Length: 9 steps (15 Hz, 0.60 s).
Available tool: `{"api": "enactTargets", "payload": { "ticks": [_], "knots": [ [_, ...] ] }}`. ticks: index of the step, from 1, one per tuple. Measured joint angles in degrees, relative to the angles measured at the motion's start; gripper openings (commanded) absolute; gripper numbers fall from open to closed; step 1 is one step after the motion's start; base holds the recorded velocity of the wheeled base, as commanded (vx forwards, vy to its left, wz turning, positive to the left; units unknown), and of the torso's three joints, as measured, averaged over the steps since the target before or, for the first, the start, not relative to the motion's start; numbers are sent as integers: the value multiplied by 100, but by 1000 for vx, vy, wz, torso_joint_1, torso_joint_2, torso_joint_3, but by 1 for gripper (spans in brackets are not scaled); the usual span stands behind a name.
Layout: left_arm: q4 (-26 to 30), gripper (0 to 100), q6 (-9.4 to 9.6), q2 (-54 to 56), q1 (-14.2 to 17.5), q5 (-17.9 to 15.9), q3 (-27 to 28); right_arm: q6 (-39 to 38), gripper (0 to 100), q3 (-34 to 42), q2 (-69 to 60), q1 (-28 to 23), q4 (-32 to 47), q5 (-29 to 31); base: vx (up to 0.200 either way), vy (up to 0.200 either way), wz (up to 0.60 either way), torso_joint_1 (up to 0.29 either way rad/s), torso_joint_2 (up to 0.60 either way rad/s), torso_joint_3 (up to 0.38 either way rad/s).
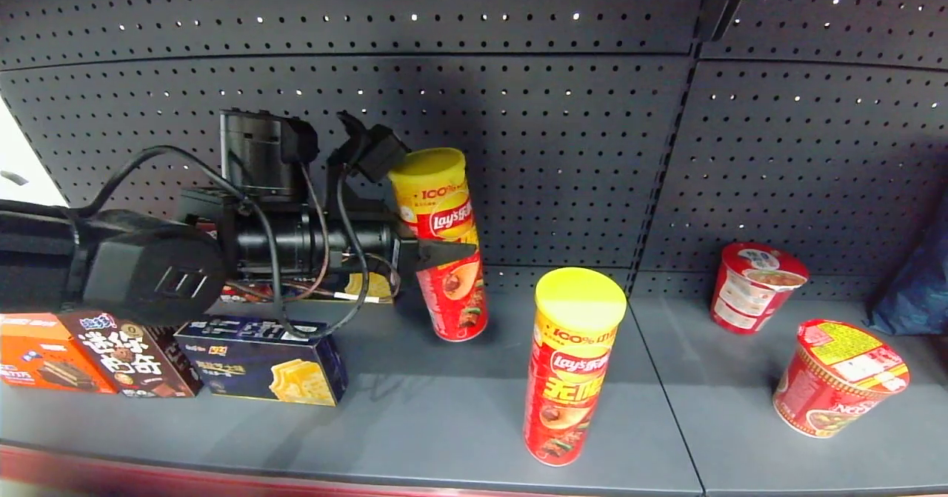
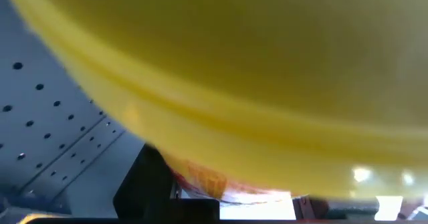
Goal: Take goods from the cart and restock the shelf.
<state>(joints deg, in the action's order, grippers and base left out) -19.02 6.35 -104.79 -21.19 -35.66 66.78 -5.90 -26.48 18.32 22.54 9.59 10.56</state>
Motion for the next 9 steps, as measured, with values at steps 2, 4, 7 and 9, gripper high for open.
{"api": "enactTargets", "payload": {
  "ticks": [2, 4, 7, 9],
  "knots": [
    [5, 0, 35, -273, -80, 0, 163, 0, 100, 5, -22, -2, 0, -2, 0, 0, 0, 0, 0, 0],
    [5, 0, 108, -507, -202, 2, 332, -1, 100, 11, -33, -13, -7, 0, 0, 0, 0, 0, 0, 0],
    [57, 0, 145, -806, -395, 5, 627, 0, 100, 11, -39, -88, -18, 0, 0, 0, 0, 0, 0, 0],
    [66, 0, 265, -1029, -439, 5, 924, 0, 100, -1, -90, -228, -16, 0, 0, 0, 0, 0, 0, 0]
  ]
}}
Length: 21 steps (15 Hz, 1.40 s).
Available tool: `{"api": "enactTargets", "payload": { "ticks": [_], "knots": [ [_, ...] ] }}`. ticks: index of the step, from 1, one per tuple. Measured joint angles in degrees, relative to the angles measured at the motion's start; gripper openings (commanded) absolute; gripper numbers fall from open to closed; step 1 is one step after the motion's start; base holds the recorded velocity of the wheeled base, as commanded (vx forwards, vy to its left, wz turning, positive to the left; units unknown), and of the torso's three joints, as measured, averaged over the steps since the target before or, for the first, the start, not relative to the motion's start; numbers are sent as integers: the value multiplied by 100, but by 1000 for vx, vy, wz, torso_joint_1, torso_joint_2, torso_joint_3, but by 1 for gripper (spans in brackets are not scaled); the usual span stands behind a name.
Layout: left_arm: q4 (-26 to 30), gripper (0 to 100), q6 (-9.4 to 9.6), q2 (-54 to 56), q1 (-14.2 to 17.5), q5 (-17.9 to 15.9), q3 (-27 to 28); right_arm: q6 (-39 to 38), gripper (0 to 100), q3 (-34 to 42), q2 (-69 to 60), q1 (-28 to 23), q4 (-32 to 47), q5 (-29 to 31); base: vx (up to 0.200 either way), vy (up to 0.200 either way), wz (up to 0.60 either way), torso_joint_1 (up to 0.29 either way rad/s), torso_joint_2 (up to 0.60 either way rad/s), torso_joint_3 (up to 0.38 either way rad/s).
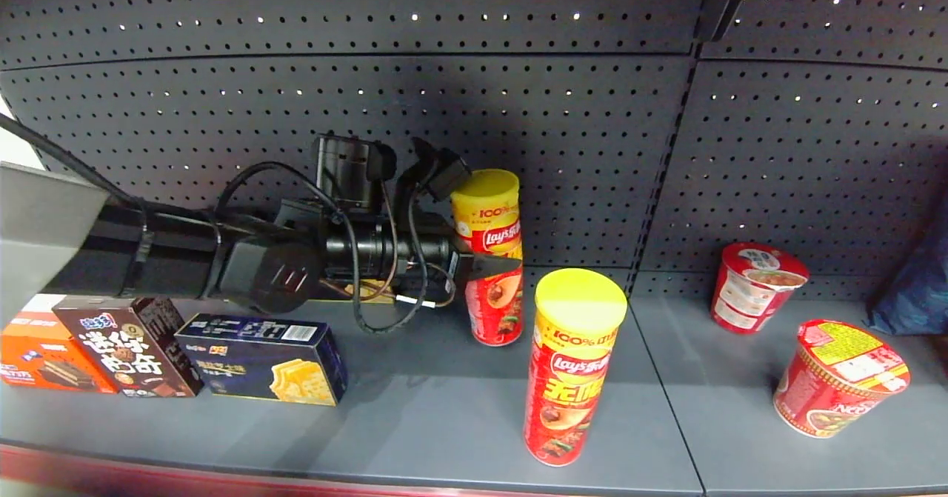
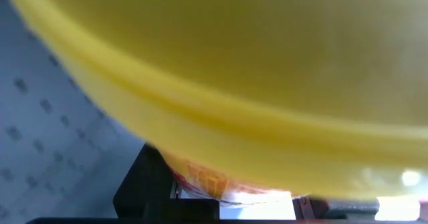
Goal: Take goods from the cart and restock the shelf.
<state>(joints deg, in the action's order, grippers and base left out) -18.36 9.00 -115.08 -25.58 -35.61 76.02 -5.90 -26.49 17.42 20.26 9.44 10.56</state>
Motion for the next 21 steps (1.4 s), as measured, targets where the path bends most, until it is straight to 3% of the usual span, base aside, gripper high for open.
{"api": "enactTargets", "payload": {
  "ticks": [3, 8, 9, 11, 13, 14, 21],
  "knots": [
    [11, 0, 180, -518, -61, 2, 619, 0, 100, -13, -80, -148, 13, 0, 0, 0, 0, 0, 0, 0],
    [112, 0, 216, -1075, -118, 2, 1201, 0, 100, -5, -116, -174, 13, 0, 0, 0, 0, 0, 0, 0],
    [251, 0, 283, -1137, -123, 2, 1287, 0, 100, -5, -117, -174, 16, 0, 0, 0, 0, 0, 0, 0],
    [550, 0, 627, -1253, -124, 11, 1463, 0, 100, 9, -117, -174, 16, 0, 0, 0, 0, 0, 0, 0],
    [610, 0, 674, -1320, -127, 26, 1538, 0, 100, 26, -117, -168, 16, -2, 0, 0, 0, 0, 0, 0],
    [610, 100, 679, -1337, -134, 37, 1554, 0, 100, 37, -117, -168, 16, -2, 0, 0, 0, 0, 0, 0],
    [567, 100, 668, -1384, -221, 154, 1510, -9, 100, 91, -119, -111, 49, -11, 0, 0, 0, 0, 0, 0]
  ]
}}
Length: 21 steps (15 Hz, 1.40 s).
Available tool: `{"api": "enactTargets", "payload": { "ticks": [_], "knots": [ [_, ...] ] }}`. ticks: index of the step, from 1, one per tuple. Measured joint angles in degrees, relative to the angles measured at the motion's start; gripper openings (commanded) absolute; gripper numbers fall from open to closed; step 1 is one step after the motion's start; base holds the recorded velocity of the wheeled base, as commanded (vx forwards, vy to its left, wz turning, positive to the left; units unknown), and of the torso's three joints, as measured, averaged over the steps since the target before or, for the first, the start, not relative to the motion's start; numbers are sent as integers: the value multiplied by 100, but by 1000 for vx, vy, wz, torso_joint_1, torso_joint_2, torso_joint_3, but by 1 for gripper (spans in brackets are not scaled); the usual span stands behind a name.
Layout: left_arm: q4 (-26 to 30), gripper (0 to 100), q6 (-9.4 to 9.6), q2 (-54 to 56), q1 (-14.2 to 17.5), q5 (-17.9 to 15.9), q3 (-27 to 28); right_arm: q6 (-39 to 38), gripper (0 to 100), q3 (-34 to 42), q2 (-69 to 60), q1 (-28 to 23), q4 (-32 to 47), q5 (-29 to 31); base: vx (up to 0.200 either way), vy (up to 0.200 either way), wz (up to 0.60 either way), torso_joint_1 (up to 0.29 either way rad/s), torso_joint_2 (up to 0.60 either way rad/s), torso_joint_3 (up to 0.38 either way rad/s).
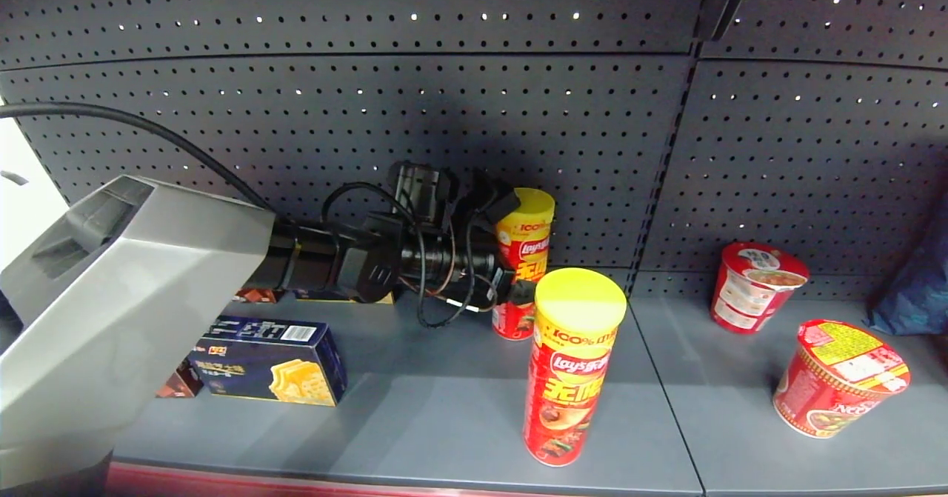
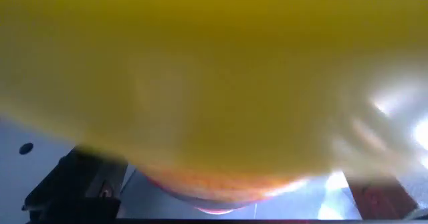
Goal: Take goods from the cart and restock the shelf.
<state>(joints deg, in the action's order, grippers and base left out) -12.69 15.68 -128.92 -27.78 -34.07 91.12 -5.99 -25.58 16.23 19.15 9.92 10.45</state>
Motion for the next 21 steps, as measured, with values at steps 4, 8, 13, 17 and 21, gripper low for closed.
{"api": "enactTargets", "payload": {
  "ticks": [4, 8, 13, 17, 21],
  "knots": [
    [-28, 100, 13, 265, 17, 13, -405, 0, 100, 9, 23, 122, 37, -2, 0, 0, 0, 0, 0, 0],
    [-37, 100, 11, 797, 190, 17, -885, 7, 100, 39, 61, 223, 52, -9, 0, 0, 0, 0, 0, 0],
    [-41, 100, 22, 1596, 386, 24, -1646, 16, 100, -251, 623, 651, 11, -49, 0, 0, 0, 0, 0, 0],
    [-37, 100, 22, 2640, 592, 90, -2895, 9, 100, -450, 2008, 1176, -664, -117, 0, 0, 0, 0, 0, 0],
    [-37, 100, 20, 3547, 929, 589, -3783, 57, 100, -363, 3647, 1810, -1643, -24, 0, 0, 0, 0, 0, 0]
  ]
}}
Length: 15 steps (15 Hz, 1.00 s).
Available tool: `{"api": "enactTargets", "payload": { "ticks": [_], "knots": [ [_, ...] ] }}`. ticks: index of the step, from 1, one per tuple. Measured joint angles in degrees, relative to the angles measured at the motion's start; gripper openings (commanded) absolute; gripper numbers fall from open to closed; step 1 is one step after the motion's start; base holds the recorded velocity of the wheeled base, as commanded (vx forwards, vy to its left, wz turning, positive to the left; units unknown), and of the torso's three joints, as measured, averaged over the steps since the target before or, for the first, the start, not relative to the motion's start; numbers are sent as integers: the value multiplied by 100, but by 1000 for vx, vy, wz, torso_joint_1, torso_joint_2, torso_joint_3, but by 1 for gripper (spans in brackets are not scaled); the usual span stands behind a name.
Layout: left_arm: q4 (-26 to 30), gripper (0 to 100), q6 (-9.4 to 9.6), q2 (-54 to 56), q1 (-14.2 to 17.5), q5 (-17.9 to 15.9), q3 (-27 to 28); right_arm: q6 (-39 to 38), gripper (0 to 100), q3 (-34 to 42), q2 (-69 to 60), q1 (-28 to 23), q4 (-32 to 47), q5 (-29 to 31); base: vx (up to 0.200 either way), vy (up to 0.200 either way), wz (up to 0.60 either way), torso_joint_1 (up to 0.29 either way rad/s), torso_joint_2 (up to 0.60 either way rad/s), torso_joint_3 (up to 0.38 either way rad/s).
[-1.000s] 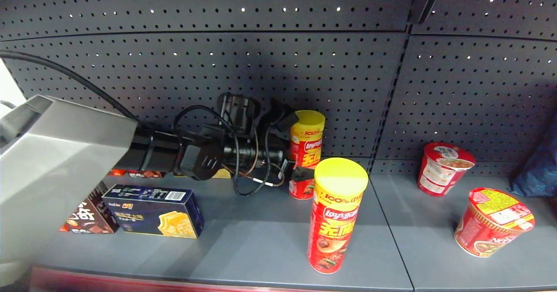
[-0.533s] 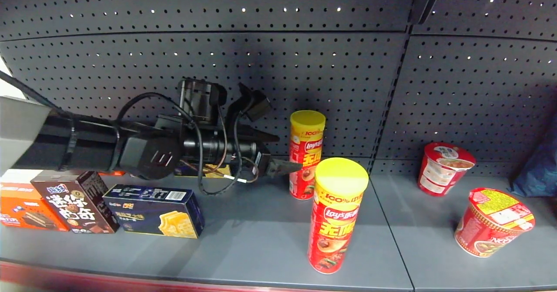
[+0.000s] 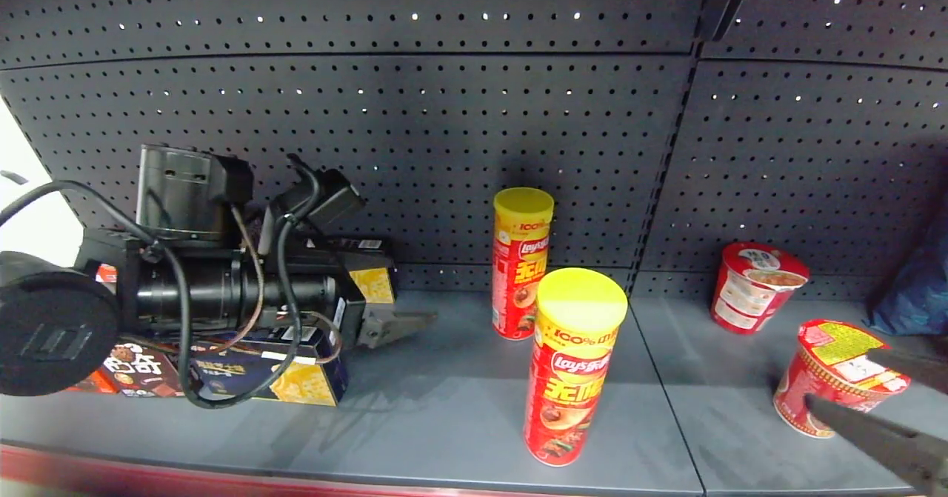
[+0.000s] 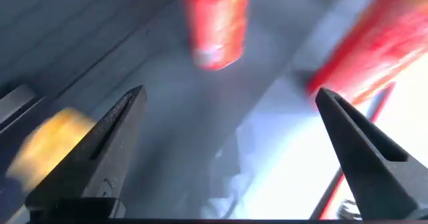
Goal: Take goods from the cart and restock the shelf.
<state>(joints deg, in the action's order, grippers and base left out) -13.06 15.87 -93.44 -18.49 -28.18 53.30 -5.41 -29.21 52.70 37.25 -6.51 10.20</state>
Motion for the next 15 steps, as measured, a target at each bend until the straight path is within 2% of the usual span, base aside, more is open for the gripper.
{"api": "enactTargets", "payload": {
  "ticks": [3, 6, 9, 15],
  "knots": [
    [-2, 100, 2, 375, 87, 183, -168, -28, 100, 177, 874, 334, -90, 350, 0, 0, 0, 0, 0, 0],
    [-2, 100, 2, 647, 108, 341, -305, -30, 100, 239, 1493, 257, -321, 362, 0, 0, 0, 0, 0, 0],
    [-33, 100, -44, 922, 100, 794, -328, -22, 100, -34, 2089, 188, -411, 416, 0, 0, 0, 0, 0, 0],
    [-276, 100, -101, 1164, 150, 868, -391, -27, 100, -783, 3139, 139, -451, 652, 0, 0, 0, 0, 0, 0]
  ]
}}
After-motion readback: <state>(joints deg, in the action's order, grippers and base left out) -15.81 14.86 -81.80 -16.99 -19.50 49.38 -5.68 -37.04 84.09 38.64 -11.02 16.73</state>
